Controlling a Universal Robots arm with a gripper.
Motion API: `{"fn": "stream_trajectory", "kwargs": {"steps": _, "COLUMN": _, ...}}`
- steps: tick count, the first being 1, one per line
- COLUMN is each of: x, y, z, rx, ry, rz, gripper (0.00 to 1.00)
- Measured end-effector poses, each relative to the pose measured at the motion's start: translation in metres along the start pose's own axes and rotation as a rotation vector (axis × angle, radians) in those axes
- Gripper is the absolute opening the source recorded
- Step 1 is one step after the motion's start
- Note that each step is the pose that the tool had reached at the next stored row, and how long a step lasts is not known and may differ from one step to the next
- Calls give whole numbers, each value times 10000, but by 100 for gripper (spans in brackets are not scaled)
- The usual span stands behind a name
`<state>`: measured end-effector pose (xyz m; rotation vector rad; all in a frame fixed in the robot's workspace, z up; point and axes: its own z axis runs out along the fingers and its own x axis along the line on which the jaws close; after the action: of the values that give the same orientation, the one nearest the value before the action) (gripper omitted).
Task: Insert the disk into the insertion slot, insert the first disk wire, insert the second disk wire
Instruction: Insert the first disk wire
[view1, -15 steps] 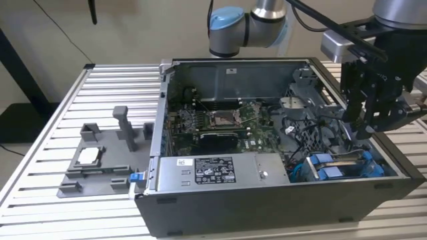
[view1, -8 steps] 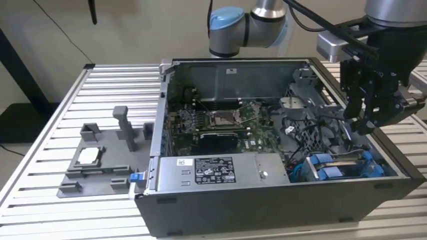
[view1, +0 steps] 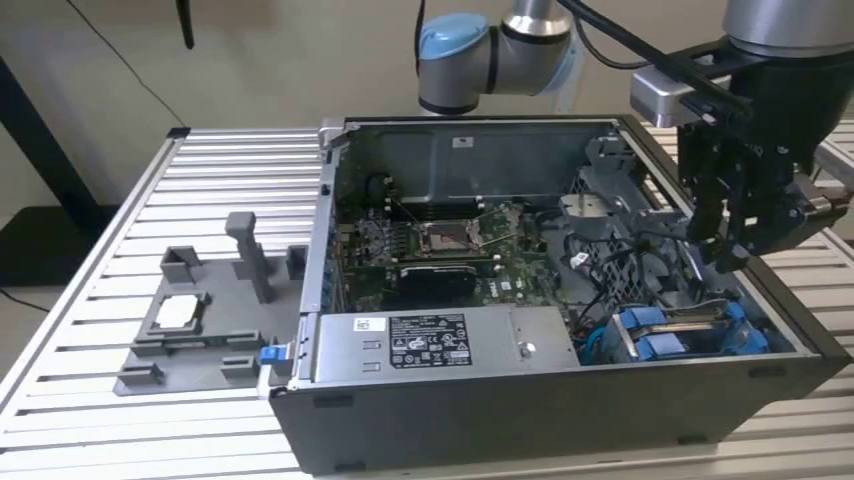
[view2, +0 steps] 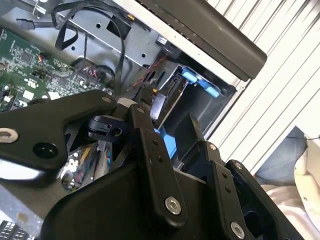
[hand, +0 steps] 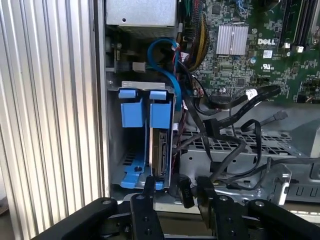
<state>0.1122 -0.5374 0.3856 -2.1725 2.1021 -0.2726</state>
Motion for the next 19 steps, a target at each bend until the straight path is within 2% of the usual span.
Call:
{"fn": "stream_trajectory", "kwargs": {"steps": 3, "x": -70, "y": 0, "z": 9, "rx": 0, "ry": 2, "rz": 6, "gripper": 45}}
{"fn": "stream_trajectory", "kwargs": {"steps": 5, "x": -73, "y": 0, "z": 10, "rx": 1, "ry": 1, "rz": 6, "gripper": 32}}
{"fn": "stream_trajectory", "kwargs": {"steps": 6, "x": -73, "y": 0, "z": 10, "rx": 1, "ry": 3, "rz": 6, "gripper": 32}}
{"fn": "stream_trajectory", "kwargs": {"steps": 7, "x": -73, "y": 0, "z": 10, "rx": 0, "ry": 3, "rz": 6, "gripper": 25}}
{"fn": "stream_trajectory", "kwargs": {"steps": 16, "x": -68, "y": -12, "z": 13, "rx": 3, "ry": -5, "rz": -32, "gripper": 25}}
{"fn": "stream_trajectory", "kwargs": {"steps": 18, "x": -68, "y": -12, "z": 13, "rx": 3, "ry": -6, "rz": -32, "gripper": 19}}
{"fn": "stream_trajectory", "kwargs": {"steps": 19, "x": -68, "y": -12, "z": 13, "rx": 3, "ry": -5, "rz": -32, "gripper": 19}}
